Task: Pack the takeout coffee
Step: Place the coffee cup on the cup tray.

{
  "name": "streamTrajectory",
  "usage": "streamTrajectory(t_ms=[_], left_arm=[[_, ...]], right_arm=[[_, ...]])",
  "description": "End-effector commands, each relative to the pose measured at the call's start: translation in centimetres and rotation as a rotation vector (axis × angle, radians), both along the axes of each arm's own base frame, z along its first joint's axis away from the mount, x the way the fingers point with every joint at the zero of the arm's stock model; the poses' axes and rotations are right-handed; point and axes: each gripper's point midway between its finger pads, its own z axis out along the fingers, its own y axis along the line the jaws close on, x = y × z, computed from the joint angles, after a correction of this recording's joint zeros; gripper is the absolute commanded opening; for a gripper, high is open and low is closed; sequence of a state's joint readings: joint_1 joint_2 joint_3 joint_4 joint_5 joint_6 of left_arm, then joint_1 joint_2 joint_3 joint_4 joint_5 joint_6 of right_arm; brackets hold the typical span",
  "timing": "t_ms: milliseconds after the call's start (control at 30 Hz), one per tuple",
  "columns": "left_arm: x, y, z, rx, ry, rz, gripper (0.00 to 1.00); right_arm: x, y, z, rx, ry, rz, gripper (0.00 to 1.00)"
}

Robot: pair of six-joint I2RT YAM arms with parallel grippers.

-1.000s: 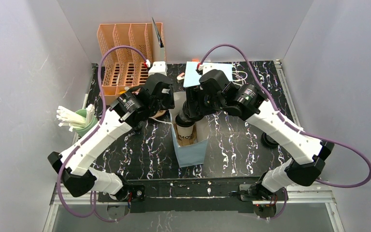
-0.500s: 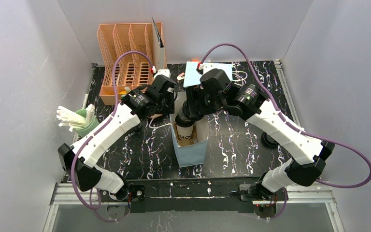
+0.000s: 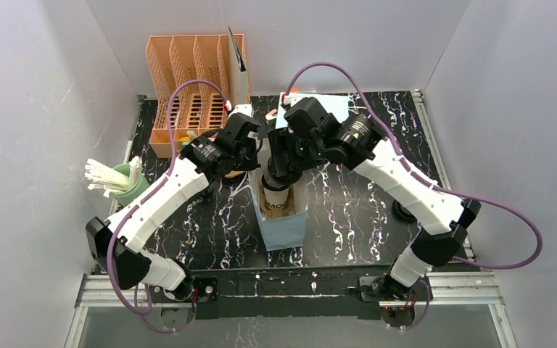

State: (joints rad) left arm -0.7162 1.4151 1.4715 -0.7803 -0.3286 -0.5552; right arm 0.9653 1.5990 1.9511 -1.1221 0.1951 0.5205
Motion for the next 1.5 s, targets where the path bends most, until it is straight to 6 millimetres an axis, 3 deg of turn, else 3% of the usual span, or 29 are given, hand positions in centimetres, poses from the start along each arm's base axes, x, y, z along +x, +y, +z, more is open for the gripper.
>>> streamTrajectory(t_ms=[0,167,367,500,633,800,1000,1233,1367,1467], left_arm=[[-0.3,-0.7,2.3,-0.158,-0.073,0.021,0.0],[0.4,-0.3,3.6,-0.245,-0.152,0.113,0.0],[1.5,-0.3,2.6,-0.343,-0.198,0.226,0.0],[2.7,-0.7,2.9,-0.438,-0.256,0.289,0.0],[2.8,-1.8,3.4,-0.473,-0.21,0.287,0.0],[1.8,-2.6,4.7,-0.534,-0.184,0.25,0.0],[0.2,-3.4,5.8,-0.6,-0.172,0.161,0.0],[0.8,-5.0,8.7,-0.645,-0.21,0.092,0.0],[1.2,-6.1,9.2,-0.662,-0.227,0.047,0.0],[1.9,-6.6,8.3,-0.634,-0.248,0.024,0.0]], right_arm=[[-1.1,0.9,1.0,0.002,0.012,0.043,0.41],[-0.8,1.8,1.5,-0.003,-0.004,0.07,0.4],[0.8,2.0,0.3,-0.056,-0.074,0.081,0.4],[3.5,0.5,-1.2,-0.135,-0.15,0.018,0.37],[4.3,-1.0,-1.4,-0.159,-0.144,-0.022,0.34],[3.0,-2.4,-0.5,-0.168,-0.125,-0.008,0.3],[1.1,-3.6,-1.1,-0.165,-0.096,0.026,0.32],[1.8,-3.3,2.3,-0.111,-0.205,0.05,0.32],[0.6,-3.0,3.0,-0.073,-0.206,0.131,0.32],[-0.2,-3.9,2.8,-0.074,-0.198,0.141,0.31]])
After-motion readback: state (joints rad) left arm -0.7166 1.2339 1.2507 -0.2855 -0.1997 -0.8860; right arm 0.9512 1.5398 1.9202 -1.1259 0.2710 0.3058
